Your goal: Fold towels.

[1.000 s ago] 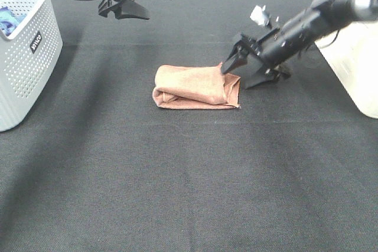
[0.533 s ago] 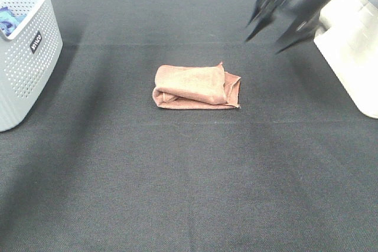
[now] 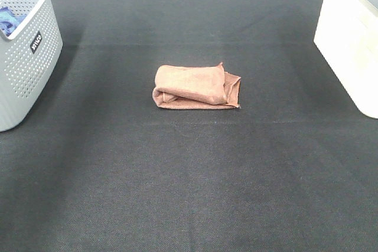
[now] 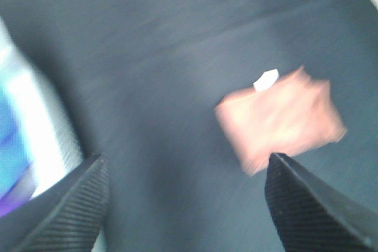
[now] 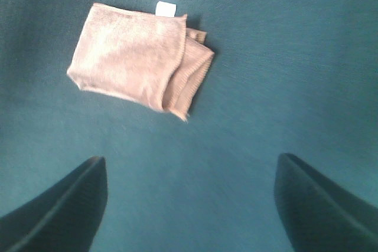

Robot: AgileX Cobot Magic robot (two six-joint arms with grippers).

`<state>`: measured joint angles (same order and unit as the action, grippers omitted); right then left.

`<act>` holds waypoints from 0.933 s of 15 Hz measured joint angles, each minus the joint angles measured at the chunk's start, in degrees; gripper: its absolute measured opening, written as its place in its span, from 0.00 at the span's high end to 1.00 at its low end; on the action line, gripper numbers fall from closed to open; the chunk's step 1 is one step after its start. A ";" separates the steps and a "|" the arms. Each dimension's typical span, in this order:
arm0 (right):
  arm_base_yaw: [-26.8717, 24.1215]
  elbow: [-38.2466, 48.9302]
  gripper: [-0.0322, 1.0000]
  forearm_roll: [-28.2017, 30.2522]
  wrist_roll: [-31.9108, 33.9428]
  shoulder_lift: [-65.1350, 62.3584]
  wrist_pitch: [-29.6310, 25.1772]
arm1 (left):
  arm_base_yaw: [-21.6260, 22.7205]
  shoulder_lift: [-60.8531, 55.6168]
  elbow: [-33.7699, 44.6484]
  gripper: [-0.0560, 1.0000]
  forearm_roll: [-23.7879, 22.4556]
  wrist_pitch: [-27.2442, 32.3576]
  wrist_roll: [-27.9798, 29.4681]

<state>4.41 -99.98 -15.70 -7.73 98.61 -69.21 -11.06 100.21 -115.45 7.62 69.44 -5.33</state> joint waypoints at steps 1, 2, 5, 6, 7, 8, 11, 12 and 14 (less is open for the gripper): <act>0.00 2.69 0.25 1.89 0.00 -3.32 0.00 | 0.00 -4.30 6.02 0.28 -1.20 0.11 0.00; 0.00 5.67 0.25 3.61 0.00 -6.65 0.00 | 0.00 -7.73 11.23 0.28 -1.78 0.11 0.06; 0.00 19.94 0.25 5.84 0.86 -19.25 -0.06 | 0.00 -22.57 35.12 0.28 -2.01 0.11 1.32; 0.00 24.29 0.25 5.73 1.89 -22.69 -0.06 | 0.00 -26.64 41.02 0.28 -2.01 -0.40 1.55; 0.00 28.76 0.25 5.67 2.58 -26.36 0.06 | 0.00 -31.17 47.15 0.28 -2.01 -1.09 1.89; 0.00 33.86 0.25 5.67 2.86 -29.97 0.52 | 0.00 -35.64 52.25 0.28 -2.01 -1.78 2.46; 0.00 47.73 0.25 5.79 2.92 -39.76 0.97 | 0.00 -47.90 65.37 0.28 -2.01 -2.29 2.75; 0.00 52.25 0.25 5.96 2.92 -43.60 0.97 | 0.00 -52.60 69.27 0.28 -2.01 -2.35 2.75; 0.00 61.02 0.25 8.65 2.86 -52.65 1.20 | 0.00 -63.83 76.60 0.28 -2.01 -2.29 2.75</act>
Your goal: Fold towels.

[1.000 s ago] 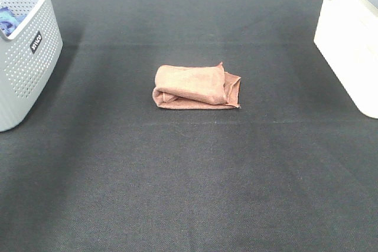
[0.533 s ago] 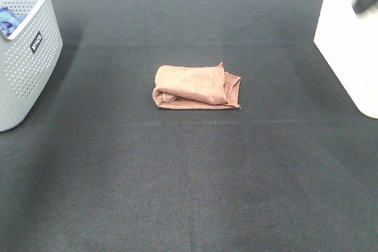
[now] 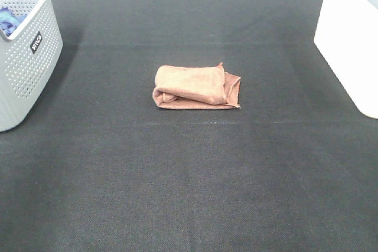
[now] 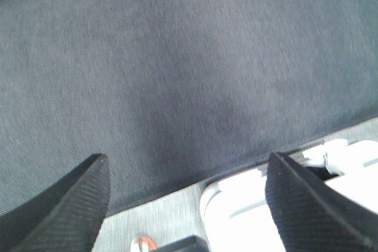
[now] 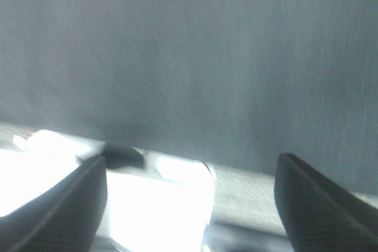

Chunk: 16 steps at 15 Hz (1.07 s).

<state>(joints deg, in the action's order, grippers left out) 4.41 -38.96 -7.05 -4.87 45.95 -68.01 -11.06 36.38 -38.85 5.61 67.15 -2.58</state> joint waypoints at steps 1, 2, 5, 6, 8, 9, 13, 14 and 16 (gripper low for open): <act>0.00 2.81 0.25 1.09 0.00 -4.07 0.57 | 0.00 -4.58 2.29 0.28 0.00 0.00 -0.06; 0.00 4.87 0.25 2.01 0.00 -7.96 1.09 | 0.00 -8.88 4.13 0.28 0.00 0.00 -0.57; 0.00 7.51 0.25 2.23 -1.49 -17.65 1.89 | 0.00 -17.48 7.96 0.28 0.86 -2.12 -5.96; 0.00 7.68 0.25 2.23 -2.92 -21.26 2.06 | 0.00 -19.37 8.82 0.28 2.12 -4.76 -7.51; 0.00 7.68 0.25 2.12 -3.09 -22.80 2.06 | 0.00 -19.60 9.51 0.28 2.86 -6.13 -8.25; 0.00 7.68 0.25 1.89 -3.09 -24.29 2.18 | 0.00 -19.60 9.97 0.28 3.15 -6.25 -8.65; 0.00 9.68 0.25 -0.92 -3.09 -25.21 6.36 | 0.00 -19.60 10.20 0.28 3.27 -6.47 -9.05; 0.00 9.68 0.25 -0.92 -3.09 -25.21 6.59 | 0.00 -19.60 10.20 0.28 3.72 -6.47 -9.63; 0.00 9.68 0.25 -0.97 -3.09 -25.21 6.65 | 0.00 -19.60 10.20 0.28 4.13 -6.47 -10.26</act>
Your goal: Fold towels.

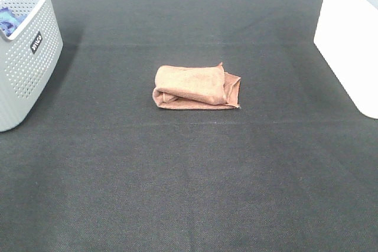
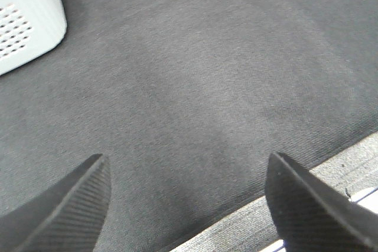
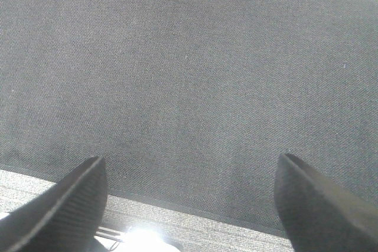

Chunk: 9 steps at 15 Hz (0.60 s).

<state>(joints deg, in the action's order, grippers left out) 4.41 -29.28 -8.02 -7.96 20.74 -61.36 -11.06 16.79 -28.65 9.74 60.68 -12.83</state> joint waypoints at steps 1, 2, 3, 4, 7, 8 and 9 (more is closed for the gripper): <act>0.00 0.00 0.25 0.00 0.00 0.00 0.00 | 0.00 0.00 0.00 0.28 0.06 0.00 -0.06; 0.00 0.00 0.25 -0.06 0.00 0.00 0.00 | 0.00 0.00 0.00 0.28 0.11 0.00 -0.06; 0.00 0.00 0.25 -0.06 0.00 0.00 0.00 | 0.00 0.00 0.00 0.28 0.11 0.00 -0.06; 0.00 0.00 0.25 -0.06 0.00 0.00 0.00 | 0.00 0.00 0.00 0.28 0.11 0.00 -0.06; 0.00 0.00 0.25 -0.06 0.00 0.00 0.00 | 0.00 0.00 0.00 0.28 0.11 0.00 -0.06; 0.00 0.00 0.25 -0.06 0.00 0.00 0.00 | 0.00 0.00 0.00 0.28 0.11 0.00 -0.06; 0.00 0.00 0.25 -0.06 0.00 0.00 0.00 | 0.00 0.00 0.00 0.28 0.11 0.00 -0.06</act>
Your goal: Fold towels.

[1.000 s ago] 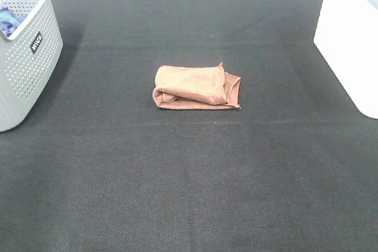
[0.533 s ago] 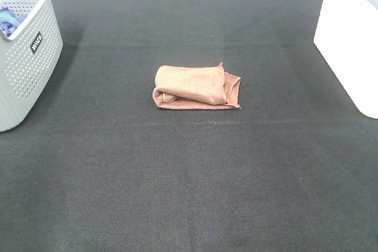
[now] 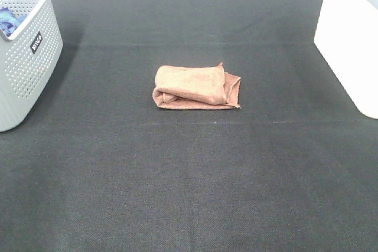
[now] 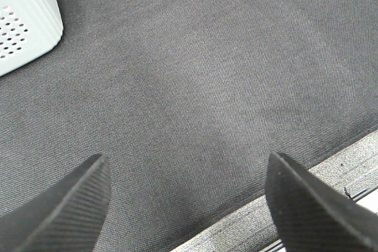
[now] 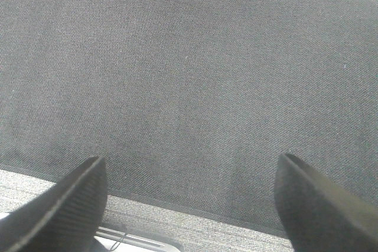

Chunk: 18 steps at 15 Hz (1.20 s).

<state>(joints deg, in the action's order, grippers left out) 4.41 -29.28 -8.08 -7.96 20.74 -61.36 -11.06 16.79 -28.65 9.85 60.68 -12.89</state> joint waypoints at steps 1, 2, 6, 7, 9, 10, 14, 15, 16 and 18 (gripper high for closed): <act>0.00 0.00 0.25 0.00 0.00 0.00 0.00 | 0.00 0.00 0.00 0.28 0.00 0.00 0.00; 0.00 0.00 0.25 0.00 0.00 0.00 0.00 | 0.00 0.00 0.00 0.28 0.00 0.00 0.00; -3.44 0.00 0.25 -0.06 0.00 -4.41 0.06 | 3.84 -2.69 0.00 0.28 -0.63 0.00 0.00; -3.78 0.00 0.25 -0.06 0.00 -6.70 0.06 | 6.53 -4.64 0.00 0.28 -0.80 0.00 0.00; -4.01 0.00 0.25 -0.11 0.00 -11.57 0.06 | 9.97 -8.48 0.00 0.28 -0.80 0.00 0.00; -4.01 0.00 0.25 -0.23 0.00 -13.92 0.06 | 11.00 -10.71 0.00 0.28 -0.80 0.00 0.00; -4.01 0.00 0.25 -0.29 0.00 -20.34 0.00 | 13.18 -16.96 0.00 0.28 -0.86 0.00 0.00; -4.01 0.11 0.25 -0.29 0.00 -20.86 0.00 | 13.18 -16.96 0.00 0.28 -0.86 0.00 0.00; -4.01 0.23 0.25 -0.29 0.00 -21.03 0.00 | 13.18 -16.96 0.00 0.28 -0.86 0.00 0.00; -4.01 0.23 0.25 -0.29 0.00 -21.14 0.00 | 13.18 -16.96 0.00 0.28 -0.86 0.00 0.00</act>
<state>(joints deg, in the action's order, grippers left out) 0.40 -29.05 -8.37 -7.96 -0.40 -61.36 2.12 -0.17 -28.65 9.00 60.68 -12.89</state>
